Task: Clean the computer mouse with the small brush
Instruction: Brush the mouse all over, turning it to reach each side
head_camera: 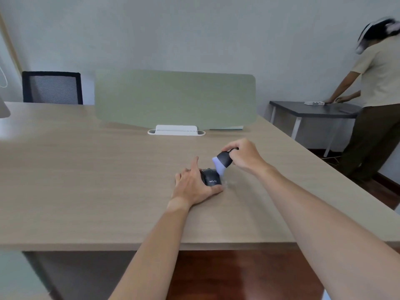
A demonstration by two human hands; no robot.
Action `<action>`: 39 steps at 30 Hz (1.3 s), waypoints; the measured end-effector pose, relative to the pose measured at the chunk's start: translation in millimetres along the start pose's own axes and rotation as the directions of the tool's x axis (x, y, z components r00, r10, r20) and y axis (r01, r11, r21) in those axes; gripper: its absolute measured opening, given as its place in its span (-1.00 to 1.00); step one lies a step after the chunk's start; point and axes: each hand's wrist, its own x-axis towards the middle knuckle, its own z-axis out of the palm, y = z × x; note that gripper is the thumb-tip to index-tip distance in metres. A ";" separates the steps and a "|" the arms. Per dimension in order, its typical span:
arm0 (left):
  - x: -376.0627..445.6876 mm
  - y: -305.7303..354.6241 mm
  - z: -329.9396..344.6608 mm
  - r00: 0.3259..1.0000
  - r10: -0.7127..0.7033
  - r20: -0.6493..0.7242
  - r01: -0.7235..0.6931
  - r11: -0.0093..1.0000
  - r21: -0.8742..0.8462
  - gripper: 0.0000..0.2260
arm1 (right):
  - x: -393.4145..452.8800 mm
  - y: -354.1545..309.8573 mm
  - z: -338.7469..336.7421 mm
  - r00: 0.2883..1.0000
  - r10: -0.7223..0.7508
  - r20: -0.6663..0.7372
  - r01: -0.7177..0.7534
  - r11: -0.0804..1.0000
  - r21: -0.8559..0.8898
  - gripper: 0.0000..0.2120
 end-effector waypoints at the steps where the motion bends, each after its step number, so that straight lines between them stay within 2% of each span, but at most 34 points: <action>1: 0.1 0.2 0.0 1.000 0.002 0.003 -0.002 1.000 0.001 0.18 | -0.8 -3.2 -0.3 1.000 0.009 0.010 -0.010 0.999 0.038 -0.57; 4: 0.1 -0.4 0.4 1.000 0.020 0.010 -0.020 1.000 0.008 0.12 | -3.6 -8.4 3.8 0.996 0.030 0.088 -0.037 0.996 0.085 -0.60; 7: 0.4 -2.4 0.2 0.999 0.039 0.009 -0.039 0.999 -0.004 0.07 | -5.4 -5.7 10.4 0.990 0.046 0.130 -0.049 0.999 0.018 -0.58; 13: 0.4 -1.5 -1.6 0.999 0.052 0.015 -0.052 0.999 -0.014 0.02 | 4.4 0.9 3.3 0.999 0.049 0.022 -0.044 0.985 -0.166 -0.59; 16: -0.9 -0.5 -0.3 0.999 0.052 -0.004 -0.052 0.998 -0.022 -0.02 | 4.9 -4.7 1.2 0.999 0.051 0.017 -0.050 0.998 -0.043 -0.69; 18: -1.0 -0.2 0.7 0.998 0.032 -0.048 -0.033 0.999 -0.032 -0.07 | 3.1 -7.6 2.5 0.994 0.070 0.083 -0.073 0.997 0.028 -0.79; 20: -0.2 -1.0 2.3 0.996 0.029 -0.082 -0.031 0.999 -0.018 -0.10 | 2.5 -5.1 4.6 0.984 0.091 0.153 -0.091 0.996 -0.010 -0.82; 26: -1.2 -2.3 5.4 0.993 0.008 -0.115 -0.009 1.000 -0.015 -0.17 | 7.6 10.3 -1.6 0.993 0.109 0.048 -0.096 0.973 -0.211 -0.73; 28: -1.5 -1.7 6.1 0.993 -0.004 -0.116 0.003 1.000 -0.010 -0.18 | 7.3 8.4 -3.5 0.995 0.099 0.016 -0.094 0.978 -0.186 -0.75; 29: -1.6 -1.4 6.3 0.993 -0.008 -0.119 0.007 1.000 -0.008 -0.19 | 6.0 5.4 -3.2 0.995 0.101 0.012 -0.098 0.988 -0.119 -0.77; 32: -0.9 -1.1 5.8 0.990 -0.009 -0.143 0.007 1.000 -0.013 -0.23 | -0.5 -4.1 0.4 0.980 0.136 0.142 -0.146 0.988 0.059 -0.80; 35: -0.3 -1.4 4.4 0.990 -0.009 -0.142 0.004 0.999 -0.037 -0.25 | -4.0 -3.3 7.7 0.967 0.129 0.222 -0.137 0.990 0.022 -0.76; 39: 0.8 -2.4 2.4 0.990 -0.013 -0.144 0.008 0.999 -0.036 -0.28 | 0.5 4.4 6.6 0.994 0.047 0.094 -0.036 0.993 -0.113 -0.68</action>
